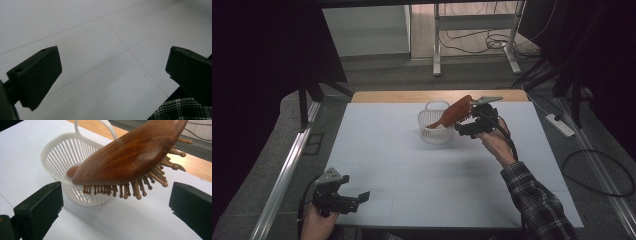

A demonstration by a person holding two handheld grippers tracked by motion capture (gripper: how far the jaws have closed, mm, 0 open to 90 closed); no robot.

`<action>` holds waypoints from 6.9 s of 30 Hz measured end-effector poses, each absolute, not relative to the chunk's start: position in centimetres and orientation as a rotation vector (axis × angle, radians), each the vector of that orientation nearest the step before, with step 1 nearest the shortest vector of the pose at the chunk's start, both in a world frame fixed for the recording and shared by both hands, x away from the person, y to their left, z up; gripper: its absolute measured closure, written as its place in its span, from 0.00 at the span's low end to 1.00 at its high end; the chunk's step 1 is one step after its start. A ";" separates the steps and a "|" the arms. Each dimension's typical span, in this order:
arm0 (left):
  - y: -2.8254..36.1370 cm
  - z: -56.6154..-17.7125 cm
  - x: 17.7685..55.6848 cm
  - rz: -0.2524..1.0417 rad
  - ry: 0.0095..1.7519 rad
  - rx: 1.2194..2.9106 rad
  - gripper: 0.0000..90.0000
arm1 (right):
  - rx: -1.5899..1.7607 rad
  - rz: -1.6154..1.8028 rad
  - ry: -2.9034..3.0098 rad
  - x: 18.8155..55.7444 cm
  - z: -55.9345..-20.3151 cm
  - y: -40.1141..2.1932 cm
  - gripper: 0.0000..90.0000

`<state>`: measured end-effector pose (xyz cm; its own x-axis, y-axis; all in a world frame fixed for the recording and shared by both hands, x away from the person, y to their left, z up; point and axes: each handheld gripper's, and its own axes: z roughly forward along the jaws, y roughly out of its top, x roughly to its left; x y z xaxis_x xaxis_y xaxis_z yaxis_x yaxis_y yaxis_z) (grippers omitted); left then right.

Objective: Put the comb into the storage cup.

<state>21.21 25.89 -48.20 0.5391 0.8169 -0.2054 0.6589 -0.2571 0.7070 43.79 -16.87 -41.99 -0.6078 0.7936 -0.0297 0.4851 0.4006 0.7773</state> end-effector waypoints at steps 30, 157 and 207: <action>26.0 -48.0 20.9 0.291 1.181 1.991 0.00 | 1.097 1.121 2.267 42.0 -42.3 -18.9 0.00; 26.3 -48.1 20.8 0.267 1.167 1.974 0.00 | 1.064 1.108 2.415 32.9 -43.1 -25.0 0.00; 26.2 -48.1 20.8 0.264 1.169 1.976 0.00 | 1.167 1.054 2.351 29.9 -44.0 -29.9 0.00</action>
